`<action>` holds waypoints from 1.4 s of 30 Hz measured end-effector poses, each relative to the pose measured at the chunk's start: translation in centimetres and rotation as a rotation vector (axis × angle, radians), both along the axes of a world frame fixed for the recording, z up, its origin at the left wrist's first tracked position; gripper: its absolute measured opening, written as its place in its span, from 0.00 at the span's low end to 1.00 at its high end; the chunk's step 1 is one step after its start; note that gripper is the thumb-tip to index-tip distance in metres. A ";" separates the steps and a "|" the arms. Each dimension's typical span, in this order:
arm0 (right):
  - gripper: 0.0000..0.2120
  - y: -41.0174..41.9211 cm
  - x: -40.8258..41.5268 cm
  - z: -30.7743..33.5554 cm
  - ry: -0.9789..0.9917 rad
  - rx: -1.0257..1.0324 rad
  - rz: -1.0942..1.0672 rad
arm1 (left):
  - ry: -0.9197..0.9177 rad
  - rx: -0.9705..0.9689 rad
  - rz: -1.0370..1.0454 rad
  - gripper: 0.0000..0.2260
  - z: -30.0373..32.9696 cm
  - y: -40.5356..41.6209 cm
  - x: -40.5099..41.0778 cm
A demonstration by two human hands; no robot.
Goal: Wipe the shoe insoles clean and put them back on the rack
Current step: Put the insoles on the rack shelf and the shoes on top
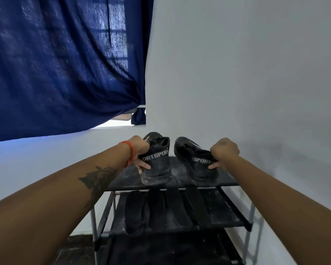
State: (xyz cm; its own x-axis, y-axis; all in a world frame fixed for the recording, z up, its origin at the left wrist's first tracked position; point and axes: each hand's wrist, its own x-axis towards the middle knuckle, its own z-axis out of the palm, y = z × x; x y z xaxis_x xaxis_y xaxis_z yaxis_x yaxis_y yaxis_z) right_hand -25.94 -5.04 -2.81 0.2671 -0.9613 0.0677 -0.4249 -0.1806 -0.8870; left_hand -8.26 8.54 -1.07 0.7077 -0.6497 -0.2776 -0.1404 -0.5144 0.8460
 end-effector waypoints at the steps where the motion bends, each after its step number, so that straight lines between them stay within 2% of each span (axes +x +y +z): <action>1: 0.04 -0.6 1.1 -0.4 -0.001 -0.006 -0.002 | -0.011 0.000 0.007 0.10 -0.5 -0.8 0.8; 4: 0.03 -2.2 3.5 -1.4 0.002 -0.031 -0.010 | -0.025 0.002 0.001 0.13 -2.3 -3.3 3.0; 7: 0.08 -3.3 5.4 -2.9 0.020 -0.065 -0.038 | -0.041 0.032 -0.006 0.15 -4.2 -4.8 4.3; 11: 0.09 -4.3 6.4 -4.8 0.049 -0.095 -0.041 | -0.097 0.012 0.001 0.09 -5.5 -4.6 4.7; 13: 0.08 -4.6 5.7 -5.4 0.016 -0.134 -0.006 | -0.192 -0.012 0.010 0.11 -6.1 -3.9 5.0; 15: 0.19 -4.9 4.6 -6.2 -0.002 -0.195 0.004 | -0.254 -0.084 -0.027 0.19 -7.0 -3.2 4.7; 17: 0.30 -5.0 3.7 -7.6 -0.009 -0.204 0.074 | -0.200 -0.233 -0.112 0.27 -8.7 -2.6 4.0; 19: 0.39 -4.5 3.4 -9.4 -0.126 -0.060 0.255 | -0.139 -0.382 -0.186 0.35 -10.7 -2.2 3.8; 21: 0.46 -4.6 3.8 -11.3 -0.185 -0.007 0.329 | -0.185 -0.437 -0.219 0.39 -12.6 -2.5 4.4; 24: 0.38 -4.3 4.3 -12.6 -0.111 -0.087 0.300 | -0.224 -0.423 -0.137 0.45 -14.3 -3.3 5.3; 28: 0.33 -4.5 4.7 -12.8 -0.107 -0.131 0.285 | -0.240 -0.432 -0.131 0.45 -14.5 -3.7 5.0; 35: 0.35 -3.1 6.4 -13.0 -0.056 -0.225 0.253 | -0.280 -0.431 -0.127 0.47 -14.8 -4.3 4.3; 40: 0.37 -2.9 7.0 -12.8 -0.041 -0.211 0.251 | -0.294 -0.443 -0.123 0.45 -14.6 -4.7 4.0; 42: 0.38 -2.8 6.9 -12.8 -0.042 -0.209 0.260 | -0.302 -0.436 -0.135 0.48 -14.4 -4.4 3.6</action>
